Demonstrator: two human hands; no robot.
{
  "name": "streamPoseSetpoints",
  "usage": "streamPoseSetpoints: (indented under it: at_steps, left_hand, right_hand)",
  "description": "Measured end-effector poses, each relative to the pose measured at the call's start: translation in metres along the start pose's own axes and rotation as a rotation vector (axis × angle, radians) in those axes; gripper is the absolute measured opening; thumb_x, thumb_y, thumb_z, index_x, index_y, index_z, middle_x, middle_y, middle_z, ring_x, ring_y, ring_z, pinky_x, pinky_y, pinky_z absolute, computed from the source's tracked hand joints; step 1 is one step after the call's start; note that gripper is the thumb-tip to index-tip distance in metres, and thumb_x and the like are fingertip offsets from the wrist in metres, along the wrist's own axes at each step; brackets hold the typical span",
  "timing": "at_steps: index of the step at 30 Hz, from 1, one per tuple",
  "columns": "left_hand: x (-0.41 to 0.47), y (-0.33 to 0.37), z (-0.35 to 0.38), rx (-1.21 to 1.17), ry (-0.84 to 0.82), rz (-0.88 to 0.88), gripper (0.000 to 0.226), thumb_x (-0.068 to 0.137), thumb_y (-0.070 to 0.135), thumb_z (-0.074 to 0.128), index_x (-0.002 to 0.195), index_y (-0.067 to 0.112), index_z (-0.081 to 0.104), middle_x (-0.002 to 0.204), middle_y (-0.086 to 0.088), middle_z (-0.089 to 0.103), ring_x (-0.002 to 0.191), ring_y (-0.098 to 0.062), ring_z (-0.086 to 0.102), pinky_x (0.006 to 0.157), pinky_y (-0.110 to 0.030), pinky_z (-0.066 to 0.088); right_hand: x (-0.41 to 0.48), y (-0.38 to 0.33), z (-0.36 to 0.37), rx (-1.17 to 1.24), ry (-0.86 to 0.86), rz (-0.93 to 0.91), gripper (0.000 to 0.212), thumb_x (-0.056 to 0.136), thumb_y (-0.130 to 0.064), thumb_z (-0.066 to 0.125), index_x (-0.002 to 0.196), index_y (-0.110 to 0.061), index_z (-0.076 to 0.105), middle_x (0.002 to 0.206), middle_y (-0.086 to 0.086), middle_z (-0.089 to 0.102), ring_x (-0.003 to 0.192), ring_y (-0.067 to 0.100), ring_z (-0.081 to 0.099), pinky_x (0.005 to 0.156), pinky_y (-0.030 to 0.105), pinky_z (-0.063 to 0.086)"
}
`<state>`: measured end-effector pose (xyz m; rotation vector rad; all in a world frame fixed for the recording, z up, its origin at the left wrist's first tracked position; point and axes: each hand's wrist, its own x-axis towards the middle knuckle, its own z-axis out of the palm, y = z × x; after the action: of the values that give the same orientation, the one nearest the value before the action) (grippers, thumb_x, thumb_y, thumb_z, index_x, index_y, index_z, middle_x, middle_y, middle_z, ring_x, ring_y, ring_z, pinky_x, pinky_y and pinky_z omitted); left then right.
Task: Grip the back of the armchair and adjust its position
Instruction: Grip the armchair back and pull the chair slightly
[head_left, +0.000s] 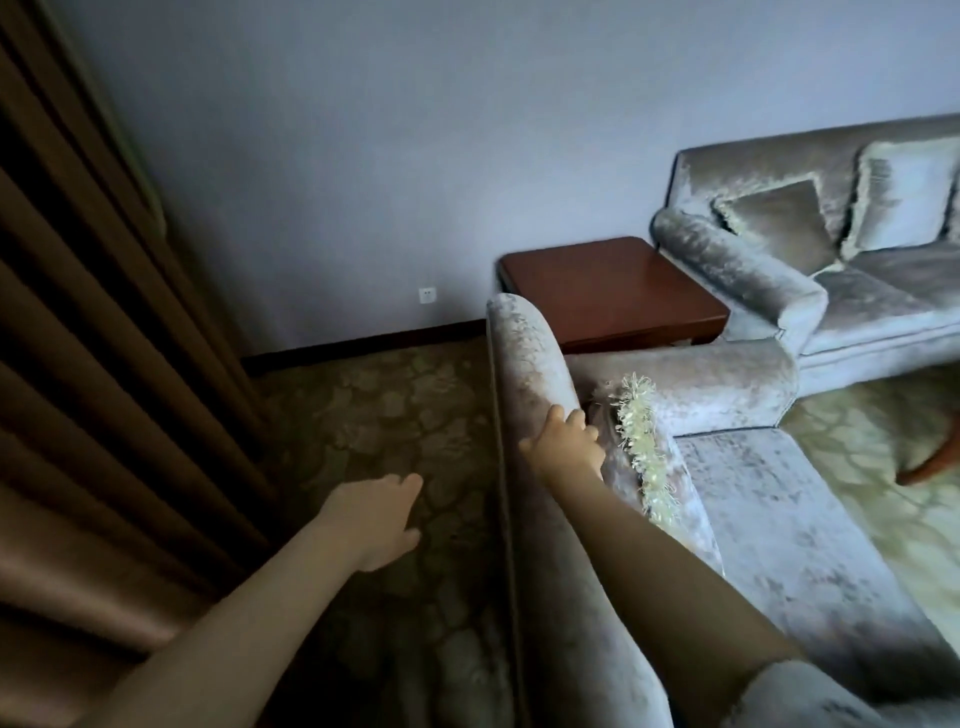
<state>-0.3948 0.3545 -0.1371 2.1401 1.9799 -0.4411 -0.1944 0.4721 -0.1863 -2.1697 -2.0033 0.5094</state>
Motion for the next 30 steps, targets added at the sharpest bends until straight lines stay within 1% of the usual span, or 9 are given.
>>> streamPoseSetpoints:
  at_steps: [2,5,9,13,18,21,23,27,30]
  left_hand:
    - [0.031,-0.009,-0.01,0.025,-0.034,0.021,0.061,0.091,0.048,0.044,0.144,0.022,0.025,0.134,-0.001,0.047,0.119,-0.021,0.049,0.097,-0.036,0.045]
    - [0.085,-0.008,-0.026,0.037,-0.049,0.034,0.06,0.092,0.044,0.045,0.143,0.02,0.026,0.134,-0.004,0.048,0.117,-0.024,0.05,0.093,-0.036,0.046]
    - [0.149,0.01,-0.03,0.048,-0.004,0.119,0.05,0.09,0.043,0.046,0.131,0.017,0.037,0.125,-0.007,0.052,0.111,-0.028,0.054,0.085,-0.038,0.047]
    - [0.209,0.031,-0.025,0.038,0.061,0.193,0.051,0.093,0.052,0.036,0.131,0.018,0.039,0.126,-0.009,0.053,0.112,-0.028,0.054,0.083,-0.037,0.044]
    - [0.267,0.035,-0.011,-0.044,0.034,0.224,0.056,0.095,0.054,0.028,0.137,0.018,0.031,0.137,-0.011,0.043,0.12,-0.032,0.048,0.089,-0.041,0.042]
    - [0.289,0.032,-0.006,-0.116,-0.006,0.221,0.06,0.093,0.057,0.03,0.136,0.016,0.028,0.138,-0.012,0.04,0.122,-0.033,0.047,0.092,-0.042,0.041]
    - [0.301,0.034,-0.009,-0.158,-0.02,0.194,0.067,0.091,0.059,0.031,0.141,0.015,0.021,0.14,-0.013,0.039,0.122,-0.033,0.047,0.092,-0.042,0.041]
    - [0.326,0.045,-0.019,-0.222,-0.029,0.086,0.08,0.09,0.062,0.03,0.149,0.018,-0.001,0.143,-0.017,0.031,0.122,-0.036,0.045,0.089,-0.043,0.042]
    - [0.345,0.056,-0.021,-0.256,-0.103,-0.02,0.09,0.086,0.069,0.03,0.147,0.022,-0.018,0.149,-0.021,0.013,0.126,-0.04,0.036,0.098,-0.047,0.041]
  right_hand:
    - [0.01,-0.002,0.017,-0.027,-0.023,0.087,0.068,0.086,-0.051,0.053,0.136,-0.012,0.029,0.136,0.012,0.035,0.124,0.034,0.039,0.089,0.046,0.045]
    - [0.021,-0.005,0.031,-0.026,-0.03,0.147,0.07,0.084,-0.056,0.053,0.133,-0.014,0.028,0.133,0.011,0.034,0.122,0.033,0.039,0.087,0.045,0.044]
    - [0.033,-0.004,0.044,-0.025,-0.058,0.243,0.075,0.082,-0.063,0.051,0.132,-0.014,0.027,0.13,0.01,0.033,0.121,0.034,0.039,0.088,0.045,0.044]
    - [0.064,-0.001,0.044,0.001,-0.007,0.359,0.077,0.082,-0.067,0.045,0.135,-0.015,0.027,0.133,0.01,0.033,0.123,0.036,0.039,0.089,0.046,0.044]
    - [0.093,-0.021,0.066,0.161,-0.03,0.496,0.078,0.086,-0.068,0.03,0.143,-0.015,0.024,0.145,0.013,0.031,0.131,0.038,0.033,0.102,0.055,0.034]
    - [0.093,-0.025,0.076,0.113,0.095,0.536,0.077,0.082,-0.072,0.026,0.138,-0.019,0.031,0.139,0.012,0.042,0.126,0.036,0.041,0.096,0.052,0.037]
    - [0.093,-0.024,0.078,0.097,0.135,0.53,0.079,0.08,-0.073,0.025,0.137,-0.019,0.033,0.136,0.012,0.045,0.123,0.035,0.044,0.093,0.049,0.038]
    - [0.098,-0.022,0.083,0.048,0.156,0.518,0.08,0.081,-0.072,0.022,0.137,-0.017,0.034,0.134,0.014,0.048,0.121,0.035,0.047,0.092,0.047,0.04]
    - [0.1,-0.021,0.084,0.05,0.147,0.508,0.078,0.081,-0.072,0.022,0.136,-0.017,0.034,0.133,0.013,0.048,0.121,0.034,0.047,0.093,0.047,0.039]
